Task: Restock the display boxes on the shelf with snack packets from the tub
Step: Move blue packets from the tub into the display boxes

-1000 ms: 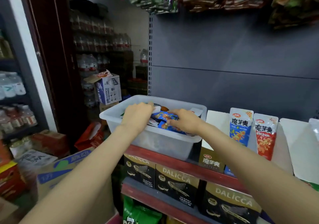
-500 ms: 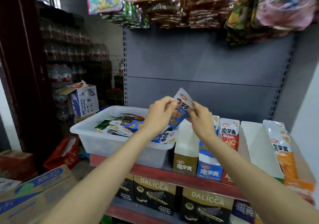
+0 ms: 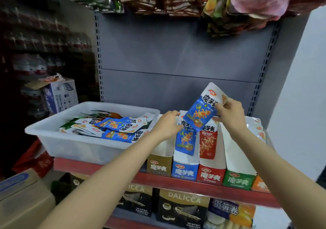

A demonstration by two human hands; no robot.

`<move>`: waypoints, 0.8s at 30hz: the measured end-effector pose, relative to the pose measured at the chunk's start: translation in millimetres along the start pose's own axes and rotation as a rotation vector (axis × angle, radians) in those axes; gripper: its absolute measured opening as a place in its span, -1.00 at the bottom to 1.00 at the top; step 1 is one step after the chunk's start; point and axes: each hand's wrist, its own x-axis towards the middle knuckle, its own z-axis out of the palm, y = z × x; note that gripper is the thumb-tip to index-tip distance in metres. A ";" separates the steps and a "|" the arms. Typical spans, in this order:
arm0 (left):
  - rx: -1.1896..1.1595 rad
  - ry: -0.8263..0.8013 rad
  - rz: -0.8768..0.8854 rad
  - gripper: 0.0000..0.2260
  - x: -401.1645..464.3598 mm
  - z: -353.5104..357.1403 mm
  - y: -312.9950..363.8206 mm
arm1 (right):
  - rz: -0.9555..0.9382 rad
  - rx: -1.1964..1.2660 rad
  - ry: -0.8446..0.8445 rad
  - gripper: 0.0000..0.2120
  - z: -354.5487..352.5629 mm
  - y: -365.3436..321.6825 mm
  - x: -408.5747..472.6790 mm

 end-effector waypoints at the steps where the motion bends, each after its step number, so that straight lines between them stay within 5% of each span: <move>1: -0.009 -0.008 -0.004 -0.60 4.9 0.7 0.2 | -0.014 -0.031 -0.031 -0.87 1.4 0.1 2.0; 8: -0.179 -0.057 -0.112 -0.65 21.9 4.2 -4.2 | -0.240 -0.452 -0.246 -0.91 18.7 3.1 5.6; 10: -0.159 -0.062 -0.103 -0.62 22.7 5.2 -5.7 | -0.321 -0.483 -0.290 -0.75 26.3 7.2 4.6; 19: -0.218 -0.038 -0.134 -0.61 24.5 6.9 -9.1 | -0.343 -0.590 -0.322 -0.73 47.6 21.8 -1.9; 24: -0.205 -0.039 -0.161 -0.59 24.5 6.1 -7.5 | -0.428 -0.850 -0.382 -0.62 53.6 19.5 -5.1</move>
